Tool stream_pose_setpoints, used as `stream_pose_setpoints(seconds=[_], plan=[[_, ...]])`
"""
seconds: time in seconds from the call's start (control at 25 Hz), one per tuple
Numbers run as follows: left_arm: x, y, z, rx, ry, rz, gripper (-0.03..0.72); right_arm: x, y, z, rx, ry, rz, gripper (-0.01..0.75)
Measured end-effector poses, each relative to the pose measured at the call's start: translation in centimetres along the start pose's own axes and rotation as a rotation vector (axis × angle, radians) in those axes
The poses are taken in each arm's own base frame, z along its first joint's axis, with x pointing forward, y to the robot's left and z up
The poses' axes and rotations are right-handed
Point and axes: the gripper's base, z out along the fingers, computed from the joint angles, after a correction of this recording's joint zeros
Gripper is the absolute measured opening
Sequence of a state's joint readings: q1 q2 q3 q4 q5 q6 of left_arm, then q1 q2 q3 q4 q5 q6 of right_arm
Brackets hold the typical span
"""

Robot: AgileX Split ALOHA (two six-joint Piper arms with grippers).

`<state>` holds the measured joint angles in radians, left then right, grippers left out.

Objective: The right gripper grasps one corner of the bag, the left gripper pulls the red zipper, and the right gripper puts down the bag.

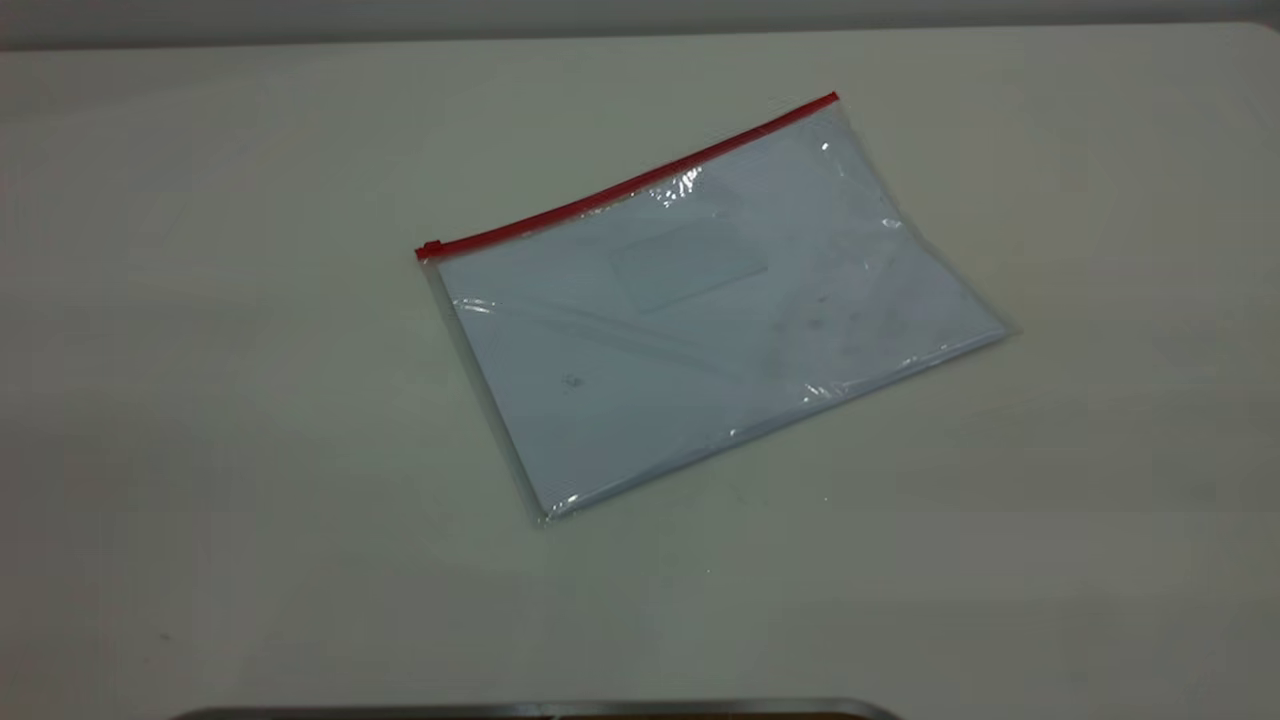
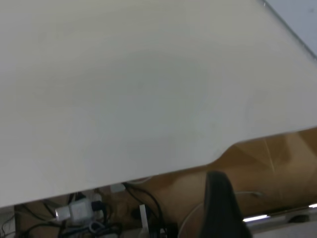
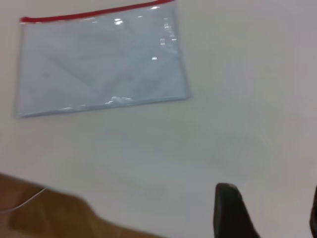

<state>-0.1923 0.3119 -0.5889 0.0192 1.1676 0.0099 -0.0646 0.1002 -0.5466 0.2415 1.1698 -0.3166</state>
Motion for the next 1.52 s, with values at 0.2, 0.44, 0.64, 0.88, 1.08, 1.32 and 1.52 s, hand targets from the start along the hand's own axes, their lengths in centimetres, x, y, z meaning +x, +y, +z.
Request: stream_pose_setpoints(seconds=[0.2, 0.44, 0.64, 0.88, 1.08, 1.32, 1.52], plan=[[0.8, -0.1, 1.4, 0.003, 0.052, 0.001, 0.536, 1.7, -0.1, 0.2, 0.057, -0.03, -0.004, 0.421], [1.1, -0.2, 2.3, 0.01, 0.055, 0.0, 0.536, 2.0, -0.3, 0.1, 0.092, -0.054, 0.016, 0.421], [1.2, -0.2, 2.5, 0.012, 0.057, -0.001, 0.536, 2.0, -0.4, 0.1, 0.1, -0.051, 0.019, 0.421], [1.2, -0.2, 2.5, 0.012, 0.054, -0.001, 0.536, 2.0, -0.4, 0.1, 0.101, -0.051, 0.019, 0.421], [1.2, -0.2, 2.5, 0.009, 0.052, -0.005, 0.536, 2.0, -0.4, 0.1, 0.101, -0.051, 0.019, 0.421], [2.3, 0.0, 1.3, -0.109, -0.06, -0.16, 0.536, 2.0, -0.4, 0.1, 0.101, -0.051, 0.019, 0.421], [4.0, -0.4, 0.1, -0.15, -0.207, -0.184, 0.536, 2.0, -0.4, 0.1, 0.101, -0.051, 0.019, 0.421]])
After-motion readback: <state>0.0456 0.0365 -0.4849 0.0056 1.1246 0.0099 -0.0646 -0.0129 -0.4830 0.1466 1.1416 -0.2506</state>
